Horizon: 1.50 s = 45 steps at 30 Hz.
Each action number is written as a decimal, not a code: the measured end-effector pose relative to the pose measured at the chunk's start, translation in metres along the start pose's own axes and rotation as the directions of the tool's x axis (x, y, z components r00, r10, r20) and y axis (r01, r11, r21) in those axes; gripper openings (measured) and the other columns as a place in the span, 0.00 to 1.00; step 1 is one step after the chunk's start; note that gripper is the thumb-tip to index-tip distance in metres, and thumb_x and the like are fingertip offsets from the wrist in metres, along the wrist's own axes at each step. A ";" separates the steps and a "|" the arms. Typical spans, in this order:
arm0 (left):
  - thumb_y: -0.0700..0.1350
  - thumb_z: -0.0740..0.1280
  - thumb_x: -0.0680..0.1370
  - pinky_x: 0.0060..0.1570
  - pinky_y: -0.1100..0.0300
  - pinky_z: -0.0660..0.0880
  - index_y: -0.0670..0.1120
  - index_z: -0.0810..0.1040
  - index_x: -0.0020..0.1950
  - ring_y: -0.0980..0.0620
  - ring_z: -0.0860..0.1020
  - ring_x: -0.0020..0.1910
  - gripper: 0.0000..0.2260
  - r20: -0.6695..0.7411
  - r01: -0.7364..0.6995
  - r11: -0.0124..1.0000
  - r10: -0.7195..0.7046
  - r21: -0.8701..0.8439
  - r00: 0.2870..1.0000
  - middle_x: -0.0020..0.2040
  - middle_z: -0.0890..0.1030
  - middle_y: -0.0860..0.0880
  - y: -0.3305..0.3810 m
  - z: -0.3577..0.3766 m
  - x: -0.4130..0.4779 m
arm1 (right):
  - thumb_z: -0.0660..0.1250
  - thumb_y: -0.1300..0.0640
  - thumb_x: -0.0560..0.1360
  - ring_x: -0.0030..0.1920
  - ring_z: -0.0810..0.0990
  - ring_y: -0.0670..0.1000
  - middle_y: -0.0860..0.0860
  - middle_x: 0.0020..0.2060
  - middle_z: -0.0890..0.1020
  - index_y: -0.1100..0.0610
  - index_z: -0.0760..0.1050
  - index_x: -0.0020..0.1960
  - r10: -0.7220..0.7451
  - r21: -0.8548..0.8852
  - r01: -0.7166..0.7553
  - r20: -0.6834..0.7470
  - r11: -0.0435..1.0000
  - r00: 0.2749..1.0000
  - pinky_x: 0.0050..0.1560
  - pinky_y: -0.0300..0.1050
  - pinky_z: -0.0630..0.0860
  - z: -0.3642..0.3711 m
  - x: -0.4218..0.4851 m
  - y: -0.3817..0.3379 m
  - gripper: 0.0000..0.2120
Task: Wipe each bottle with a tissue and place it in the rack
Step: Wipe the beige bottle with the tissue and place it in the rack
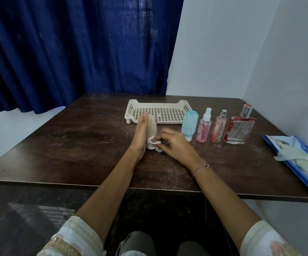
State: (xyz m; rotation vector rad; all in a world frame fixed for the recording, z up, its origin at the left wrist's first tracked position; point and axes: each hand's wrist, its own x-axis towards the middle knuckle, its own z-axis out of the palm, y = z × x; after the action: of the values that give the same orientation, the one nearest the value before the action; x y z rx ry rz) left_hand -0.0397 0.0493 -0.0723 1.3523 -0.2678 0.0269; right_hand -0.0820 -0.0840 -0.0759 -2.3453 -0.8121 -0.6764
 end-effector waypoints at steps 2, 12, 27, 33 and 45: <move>0.62 0.62 0.75 0.66 0.48 0.69 0.45 0.69 0.58 0.51 0.74 0.59 0.22 0.020 -0.034 0.999 0.033 0.039 0.999 0.56 0.76 0.48 0.002 0.002 -0.002 | 0.71 0.62 0.71 0.43 0.79 0.49 0.53 0.43 0.79 0.60 0.80 0.50 -0.006 -0.010 0.006 -0.018 1.000 1.000 0.44 0.47 0.78 0.000 0.000 0.000 0.08; 0.53 0.60 0.80 0.60 0.60 0.71 0.40 0.71 0.61 0.54 0.74 0.55 0.18 -0.063 -0.032 0.985 0.043 0.169 0.997 0.58 0.75 0.44 -0.004 0.001 0.004 | 0.70 0.64 0.72 0.41 0.75 0.44 0.52 0.43 0.78 0.61 0.80 0.50 -0.055 0.007 0.055 -0.039 0.998 0.998 0.43 0.35 0.74 0.003 0.001 -0.007 0.07; 0.51 0.54 0.83 0.52 0.58 0.77 0.41 0.72 0.67 0.52 0.78 0.50 0.19 -0.073 0.064 0.977 -0.081 -0.202 0.994 0.53 0.79 0.46 -0.002 -0.002 0.008 | 0.70 0.61 0.73 0.41 0.77 0.45 0.51 0.44 0.78 0.61 0.80 0.53 0.060 -0.023 -0.064 -0.170 0.998 0.984 0.44 0.43 0.78 0.000 0.002 -0.003 0.10; 0.51 0.50 0.83 0.48 0.61 0.75 0.42 0.75 0.63 0.56 0.77 0.42 0.19 -0.004 0.046 0.984 -0.047 -0.172 0.999 0.44 0.78 0.49 -0.002 -0.003 0.007 | 0.69 0.62 0.73 0.42 0.77 0.47 0.51 0.44 0.77 0.60 0.80 0.53 -0.059 0.016 0.060 -0.063 0.998 0.996 0.43 0.39 0.76 0.001 -0.001 -0.014 0.09; 0.52 0.50 0.83 0.53 0.54 0.77 0.47 0.77 0.62 0.49 0.78 0.50 0.18 0.083 0.058 0.990 -0.048 -0.127 0.995 0.51 0.79 0.43 0.003 0.001 -0.001 | 0.70 0.62 0.72 0.39 0.77 0.46 0.51 0.43 0.78 0.60 0.81 0.52 0.042 0.110 -0.021 -0.192 0.994 0.981 0.40 0.37 0.77 0.004 0.002 -0.013 0.09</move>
State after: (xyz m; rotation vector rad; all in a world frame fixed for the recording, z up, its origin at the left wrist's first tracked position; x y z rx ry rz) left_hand -0.0413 0.0492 -0.0699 1.2323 -0.2960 -0.0880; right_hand -0.0881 -0.0717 -0.0732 -2.1527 -0.7050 -0.8128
